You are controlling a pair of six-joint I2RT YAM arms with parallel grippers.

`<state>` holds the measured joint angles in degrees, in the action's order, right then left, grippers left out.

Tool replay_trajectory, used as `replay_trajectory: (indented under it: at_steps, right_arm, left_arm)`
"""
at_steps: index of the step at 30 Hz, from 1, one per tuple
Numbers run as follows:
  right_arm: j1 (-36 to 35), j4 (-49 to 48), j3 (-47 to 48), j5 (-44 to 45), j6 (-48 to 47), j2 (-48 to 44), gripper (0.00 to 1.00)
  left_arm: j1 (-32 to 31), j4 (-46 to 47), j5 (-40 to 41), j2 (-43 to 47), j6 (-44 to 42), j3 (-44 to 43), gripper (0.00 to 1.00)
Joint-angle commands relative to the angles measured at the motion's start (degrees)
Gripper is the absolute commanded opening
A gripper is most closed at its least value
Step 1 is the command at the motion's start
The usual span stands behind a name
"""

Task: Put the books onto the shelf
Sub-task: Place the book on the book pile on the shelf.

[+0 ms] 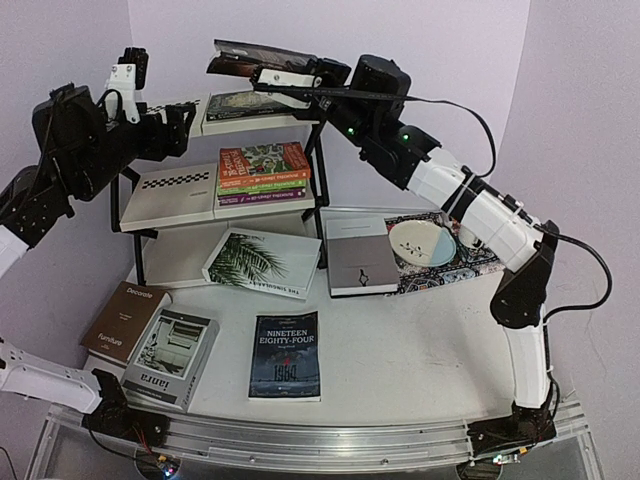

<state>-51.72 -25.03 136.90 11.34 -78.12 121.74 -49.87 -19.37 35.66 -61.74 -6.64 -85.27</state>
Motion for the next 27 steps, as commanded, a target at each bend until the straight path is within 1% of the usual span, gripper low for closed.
replay_trajectory:
  at_steps: [1,3,6,9,12,15,18,19,21,24,27]
  right_arm:
    - [0.41,-10.07,0.76,0.67,-1.86,-1.09,0.0]
    - [0.48,-10.1,-0.61,0.88,-2.84,-1.29,0.0]
    - [0.49,-9.93,-3.46,0.72,-4.21,-1.93,0.0]
    - [0.47,-9.79,-6.27,0.56,-4.97,-2.79,0.0]
    - [0.4,-9.52,-9.17,0.15,-5.73,-3.37,0.0]
    - [0.39,-9.45,-9.87,0.4,-6.14,-3.24,0.0]
    - [0.3,-9.3,-9.82,0.33,-5.53,-3.38,0.0]
    - [0.24,-9.2,-9.81,0.15,-5.24,-3.51,0.03]
    - [0.11,-8.89,-9.76,-0.33,-4.73,-3.74,0.14]
    - [-0.12,-7.96,-9.5,-0.9,-4.29,-3.92,0.21]
    - [-0.35,-7.51,-9.12,-1.31,-4.09,-3.64,0.24]
  left_arm:
    - [5.52,1.14,-2.55,-1.4,1.08,-2.91,0.94]
    - [8.25,0.39,-5.59,-1.73,2.89,-3.54,0.94]
    - [9.42,-1.34,-8.47,-3.0,4.86,-5.91,0.96]
    - [10.26,-8.74,-12.85,-7.04,10.74,-13.73,1.0]
    - [10.32,-13.51,-16.63,-10.46,15.14,-21.33,1.0]
    - [10.32,-14.73,-18.48,-11.41,17.72,-24.57,1.0]
    - [10.32,-15.09,-18.94,-12.04,18.01,-25.71,1.0]
    - [10.32,-15.1,-18.86,-12.29,17.8,-25.74,1.0]
    - [10.32,-15.25,-18.71,-12.84,17.27,-25.79,1.0]
    - [10.32,-15.53,-19.16,-14.05,16.13,-26.17,0.99]
    - [10.42,-16.92,-20.91,-16.11,14.27,-28.49,0.97]
